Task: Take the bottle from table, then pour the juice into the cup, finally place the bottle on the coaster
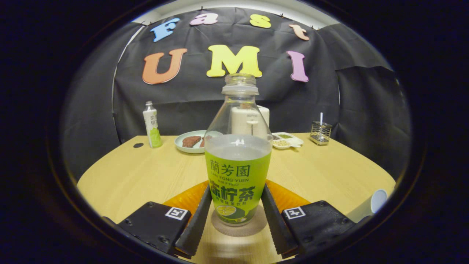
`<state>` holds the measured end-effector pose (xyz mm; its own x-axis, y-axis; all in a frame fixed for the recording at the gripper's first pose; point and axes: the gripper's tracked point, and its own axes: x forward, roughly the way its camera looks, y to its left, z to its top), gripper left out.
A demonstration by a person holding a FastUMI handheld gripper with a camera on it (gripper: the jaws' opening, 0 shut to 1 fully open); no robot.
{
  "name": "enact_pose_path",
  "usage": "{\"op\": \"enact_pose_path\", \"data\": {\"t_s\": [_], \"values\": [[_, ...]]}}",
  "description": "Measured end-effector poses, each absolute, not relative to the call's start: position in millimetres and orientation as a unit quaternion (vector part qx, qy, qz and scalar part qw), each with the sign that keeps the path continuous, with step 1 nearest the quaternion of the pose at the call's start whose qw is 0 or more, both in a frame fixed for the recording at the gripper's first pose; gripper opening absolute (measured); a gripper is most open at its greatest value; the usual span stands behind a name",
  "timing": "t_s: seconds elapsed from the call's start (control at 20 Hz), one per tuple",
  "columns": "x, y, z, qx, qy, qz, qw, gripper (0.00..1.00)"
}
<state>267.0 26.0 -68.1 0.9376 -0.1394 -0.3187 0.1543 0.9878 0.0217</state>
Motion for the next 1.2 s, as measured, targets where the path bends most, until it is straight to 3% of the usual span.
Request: {"op": "enact_pose_path", "data": {"t_s": [0.45, 0.6, 1.2], "values": [[264, 22, -71, 0.011, 0.168, -0.081, 0.982, 0.84], [261, 22, -68, 0.014, 0.165, -0.080, 0.983, 0.95], [214, 24, -53, 0.015, 0.144, -0.064, 0.987, 0.98]]}}
